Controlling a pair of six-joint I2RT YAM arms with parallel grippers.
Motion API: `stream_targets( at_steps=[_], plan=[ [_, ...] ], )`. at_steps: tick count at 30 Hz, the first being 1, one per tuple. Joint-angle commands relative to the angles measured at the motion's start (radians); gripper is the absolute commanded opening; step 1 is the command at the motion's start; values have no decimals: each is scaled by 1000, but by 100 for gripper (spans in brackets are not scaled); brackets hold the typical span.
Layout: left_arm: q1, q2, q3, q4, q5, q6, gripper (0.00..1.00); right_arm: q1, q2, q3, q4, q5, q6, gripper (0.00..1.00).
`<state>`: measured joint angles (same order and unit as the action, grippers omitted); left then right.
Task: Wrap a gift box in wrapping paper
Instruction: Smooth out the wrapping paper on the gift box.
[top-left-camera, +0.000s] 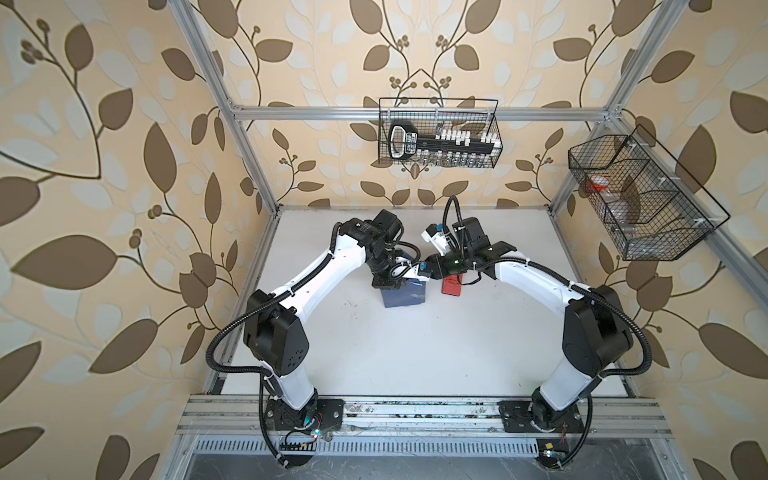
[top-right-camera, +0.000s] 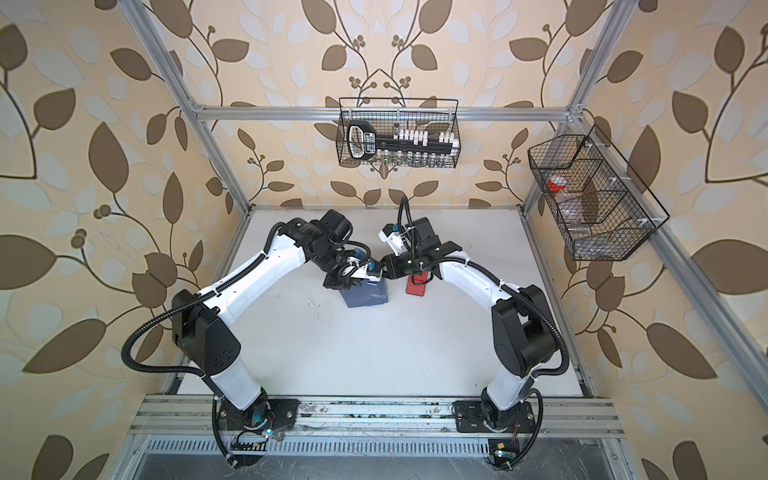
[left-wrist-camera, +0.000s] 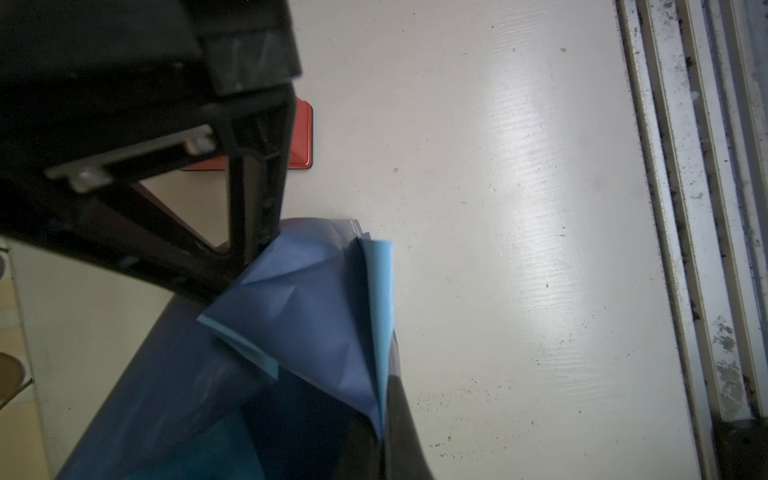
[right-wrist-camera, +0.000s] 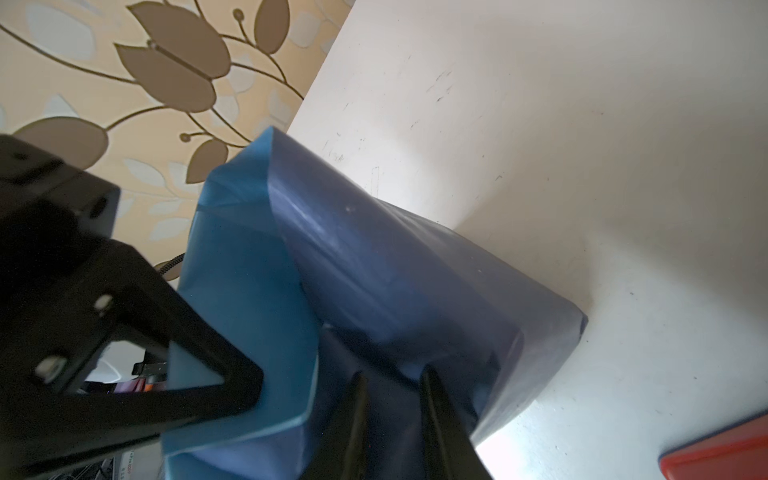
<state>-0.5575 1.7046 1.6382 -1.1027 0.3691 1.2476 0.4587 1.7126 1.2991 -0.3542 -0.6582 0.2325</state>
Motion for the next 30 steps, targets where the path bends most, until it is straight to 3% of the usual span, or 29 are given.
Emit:
stream_targets(
  at_steps=[1,13,20,26,28,30],
  plan=[
    [-11,-35,-6,-37,42,34,1,-14,-7,-8,14,-81,7,25],
    [-10,-39,-4,-80,52,85,4,-53,11,-54,117,-184,68,26],
    [-12,-37,69,-121,60,60,23,-86,-44,-127,162,-160,104,26],
    [-8,-67,312,-179,-79,-221,42,-118,-108,-222,201,-113,132,26],
    [14,-131,282,-122,-123,-351,50,-132,-129,-237,208,-90,144,26],
    [133,-184,238,-85,-65,-515,50,-142,-153,-245,218,-72,156,27]
  ],
)
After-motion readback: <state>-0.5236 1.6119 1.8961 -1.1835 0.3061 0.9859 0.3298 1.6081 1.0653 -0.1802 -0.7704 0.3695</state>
